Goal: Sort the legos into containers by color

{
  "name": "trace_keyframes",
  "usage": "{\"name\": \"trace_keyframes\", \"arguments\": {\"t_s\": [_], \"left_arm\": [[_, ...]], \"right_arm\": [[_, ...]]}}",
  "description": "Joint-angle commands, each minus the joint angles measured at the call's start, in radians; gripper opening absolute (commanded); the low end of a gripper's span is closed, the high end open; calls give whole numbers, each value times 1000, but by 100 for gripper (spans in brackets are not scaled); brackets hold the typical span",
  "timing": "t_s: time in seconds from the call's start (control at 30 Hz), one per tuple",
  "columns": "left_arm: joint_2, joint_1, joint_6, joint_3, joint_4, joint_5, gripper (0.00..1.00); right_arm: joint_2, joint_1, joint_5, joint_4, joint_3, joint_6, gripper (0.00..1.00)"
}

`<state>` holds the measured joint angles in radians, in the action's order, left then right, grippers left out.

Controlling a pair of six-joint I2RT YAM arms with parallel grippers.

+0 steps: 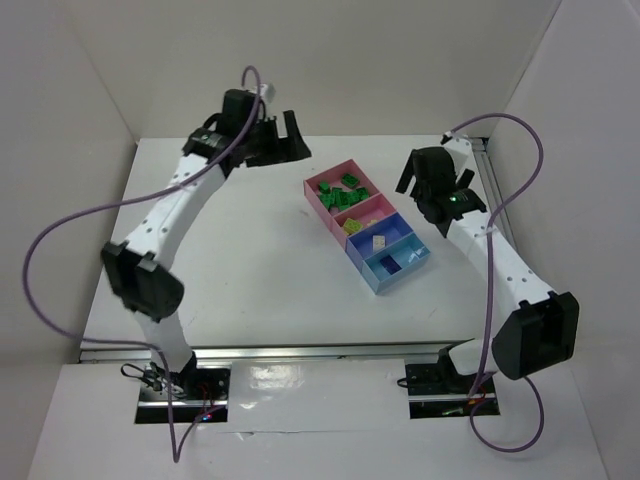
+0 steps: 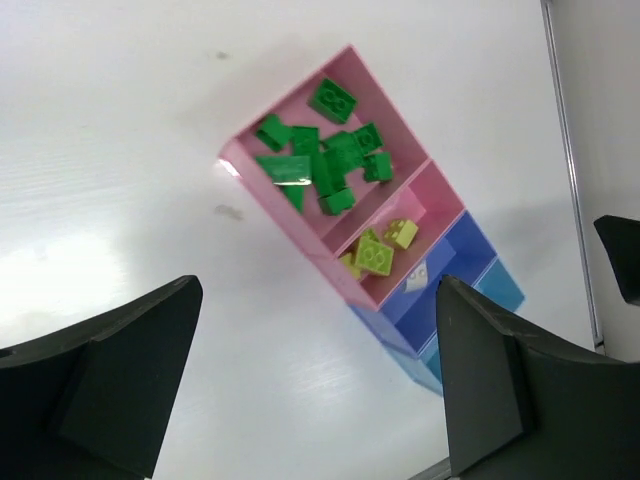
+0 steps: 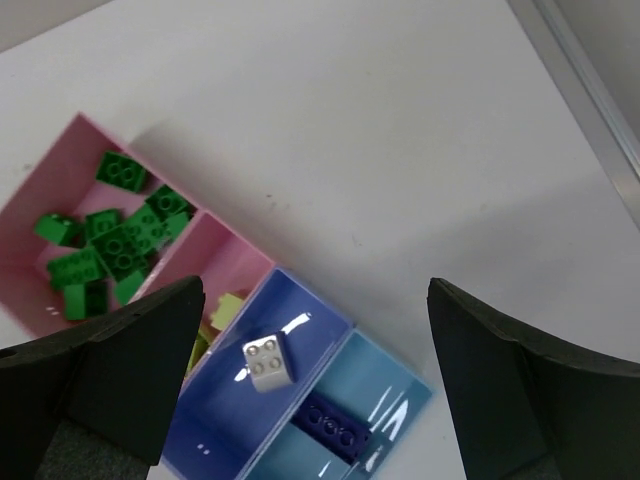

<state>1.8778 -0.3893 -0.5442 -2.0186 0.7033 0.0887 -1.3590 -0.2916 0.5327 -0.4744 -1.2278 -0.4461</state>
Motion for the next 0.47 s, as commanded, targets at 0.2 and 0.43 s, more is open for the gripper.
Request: {"name": "trace_keyframes", "arguments": {"t_s": [0.2,0.43], "left_arm": [[-420,81,61,608,-117,-196,100],[-529,136,41,747,-126,-195,100]], "right_arm": [[199,6,180,-86,190,-59,100],[327,16,190,-86,300,-68,100]]}}
